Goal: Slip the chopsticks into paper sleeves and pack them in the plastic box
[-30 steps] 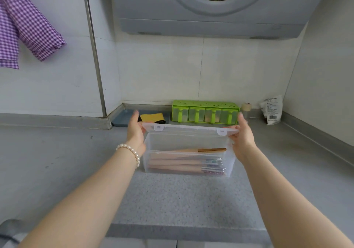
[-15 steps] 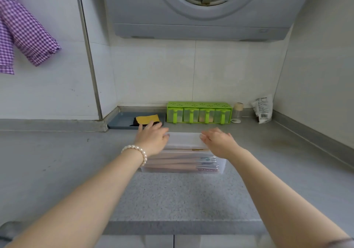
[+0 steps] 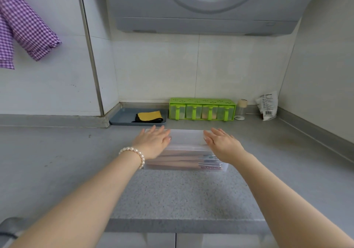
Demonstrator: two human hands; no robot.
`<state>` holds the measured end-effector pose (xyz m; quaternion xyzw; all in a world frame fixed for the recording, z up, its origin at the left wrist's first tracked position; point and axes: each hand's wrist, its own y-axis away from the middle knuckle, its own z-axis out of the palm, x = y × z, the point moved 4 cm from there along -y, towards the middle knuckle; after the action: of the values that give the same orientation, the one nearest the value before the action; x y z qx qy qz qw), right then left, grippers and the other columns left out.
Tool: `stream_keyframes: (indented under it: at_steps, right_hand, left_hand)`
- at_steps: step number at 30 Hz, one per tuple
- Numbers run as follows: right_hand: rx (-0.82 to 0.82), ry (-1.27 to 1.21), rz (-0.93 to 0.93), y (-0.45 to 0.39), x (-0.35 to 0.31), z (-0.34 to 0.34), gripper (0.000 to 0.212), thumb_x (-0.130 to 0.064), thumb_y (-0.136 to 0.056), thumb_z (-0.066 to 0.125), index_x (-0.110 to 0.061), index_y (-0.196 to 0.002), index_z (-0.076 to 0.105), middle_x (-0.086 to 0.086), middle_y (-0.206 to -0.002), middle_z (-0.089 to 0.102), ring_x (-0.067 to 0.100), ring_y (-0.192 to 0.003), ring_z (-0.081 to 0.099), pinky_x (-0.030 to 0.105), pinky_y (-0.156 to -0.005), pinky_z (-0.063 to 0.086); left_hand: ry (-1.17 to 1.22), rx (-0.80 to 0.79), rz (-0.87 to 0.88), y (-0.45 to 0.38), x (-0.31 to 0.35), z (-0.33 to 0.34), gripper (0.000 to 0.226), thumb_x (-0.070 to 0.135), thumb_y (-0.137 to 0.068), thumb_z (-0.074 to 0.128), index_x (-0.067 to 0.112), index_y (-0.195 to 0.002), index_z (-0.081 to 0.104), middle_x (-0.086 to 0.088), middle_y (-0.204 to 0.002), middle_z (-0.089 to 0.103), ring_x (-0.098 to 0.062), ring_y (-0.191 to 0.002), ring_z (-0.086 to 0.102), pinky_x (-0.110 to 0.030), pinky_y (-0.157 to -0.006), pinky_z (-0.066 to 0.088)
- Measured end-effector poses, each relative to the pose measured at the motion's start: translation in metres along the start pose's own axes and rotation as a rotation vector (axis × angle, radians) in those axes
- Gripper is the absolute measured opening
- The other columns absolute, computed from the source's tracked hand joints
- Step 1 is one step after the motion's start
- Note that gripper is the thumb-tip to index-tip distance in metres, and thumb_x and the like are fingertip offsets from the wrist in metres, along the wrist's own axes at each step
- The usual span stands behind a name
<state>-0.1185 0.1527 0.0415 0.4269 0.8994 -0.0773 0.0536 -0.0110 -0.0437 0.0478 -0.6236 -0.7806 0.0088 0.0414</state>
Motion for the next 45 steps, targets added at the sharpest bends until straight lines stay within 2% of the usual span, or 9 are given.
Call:
stream_keyframes:
  at_steps: [7,10,12,14,16,20,24,29,45]
  right_hand:
    - [0.202,0.075,0.062,0.008,-0.004,-0.003,0.047,-0.039,-0.101,0.015,-0.025,-0.134,0.046,0.008,-0.153,0.023,0.027,-0.141,0.02,0.047,-0.115,0.011]
    - [0.524,0.049,0.131,0.021,-0.017,-0.001,0.04,-0.028,-0.099,0.031,-0.005,-0.093,0.064,0.018,-0.105,0.059,0.04,-0.1,0.056,0.049,-0.092,0.039]
    - [0.64,-0.034,0.122,0.032,-0.023,0.002,0.048,-0.03,-0.095,0.028,-0.004,-0.07,0.06,0.014,-0.073,0.059,0.038,-0.071,0.059,0.042,-0.073,0.046]
    - [0.547,-0.027,0.09,0.037,-0.021,0.01,0.057,-0.04,-0.094,0.017,-0.007,-0.08,0.062,0.01,-0.084,0.063,0.036,-0.089,0.062,0.049,-0.096,0.041]
    - [0.509,0.071,0.054,0.044,-0.014,0.019,0.063,-0.047,-0.096,0.011,-0.011,-0.108,0.061,0.008,-0.114,0.063,0.033,-0.121,0.052,0.054,-0.111,0.017]
    - [0.445,0.112,0.002,0.067,-0.01,0.038,0.062,-0.055,-0.096,0.008,-0.021,-0.138,0.037,0.01,-0.146,0.041,0.031,-0.137,0.032,0.051,-0.111,0.008]
    - [0.374,0.063,-0.023,0.07,-0.013,0.045,0.077,-0.068,-0.083,-0.007,-0.029,-0.149,0.003,-0.002,-0.156,-0.008,0.02,-0.143,-0.017,0.047,-0.115,-0.004]
    - [0.277,0.035,0.009,0.058,-0.012,0.043,0.093,-0.076,-0.066,-0.025,-0.031,-0.147,-0.013,-0.004,-0.152,-0.026,0.017,-0.137,-0.03,0.047,-0.115,-0.007]
    - [0.231,0.04,0.035,0.058,-0.015,0.04,0.082,-0.071,-0.077,-0.007,-0.03,-0.148,-0.011,-0.001,-0.157,-0.019,0.017,-0.14,-0.025,0.05,-0.115,-0.003]
  left_hand:
    - [-0.002,0.258,-0.119,0.009,0.008,0.006,0.05,0.039,-0.1,0.01,0.027,-0.142,0.035,0.006,-0.153,0.027,-0.02,-0.144,0.016,-0.044,-0.118,0.01]
    - [0.132,0.542,-0.172,0.023,0.016,0.01,0.054,0.039,-0.097,0.017,0.02,-0.123,0.06,0.001,-0.133,0.057,-0.023,-0.127,0.047,-0.038,-0.103,0.031]
    - [0.223,0.634,-0.158,0.031,0.017,0.016,0.054,0.042,-0.094,0.022,0.019,-0.115,0.065,0.001,-0.121,0.065,-0.023,-0.113,0.054,-0.038,-0.095,0.034]
    - [0.207,0.594,-0.072,0.036,0.014,0.025,0.058,0.045,-0.091,0.017,0.02,-0.119,0.062,-0.001,-0.124,0.061,-0.025,-0.114,0.05,-0.043,-0.098,0.033]
    - [0.155,0.524,0.02,0.042,0.007,0.036,0.059,0.049,-0.091,0.014,0.024,-0.131,0.05,-0.004,-0.136,0.05,-0.025,-0.125,0.038,-0.049,-0.108,0.027]
    - [0.081,0.455,0.079,0.059,0.0,0.051,0.074,0.064,-0.084,-0.011,0.034,-0.147,0.015,0.006,-0.156,0.004,-0.015,-0.142,-0.011,-0.048,-0.115,-0.002]
    - [0.067,0.371,0.035,0.06,0.003,0.05,0.079,0.069,-0.072,-0.023,0.04,-0.144,-0.009,0.013,-0.15,-0.024,-0.013,-0.136,-0.034,-0.045,-0.11,-0.014]
    - [0.102,0.329,-0.007,0.046,0.002,0.05,0.083,0.074,-0.069,-0.017,0.04,-0.145,-0.01,0.013,-0.149,-0.028,-0.014,-0.137,-0.03,-0.052,-0.114,0.001]
    - [0.101,0.269,-0.05,0.046,0.004,0.048,0.069,0.066,-0.084,0.009,0.039,-0.146,-0.005,0.008,-0.157,-0.015,-0.018,-0.143,-0.018,-0.055,-0.115,0.01]
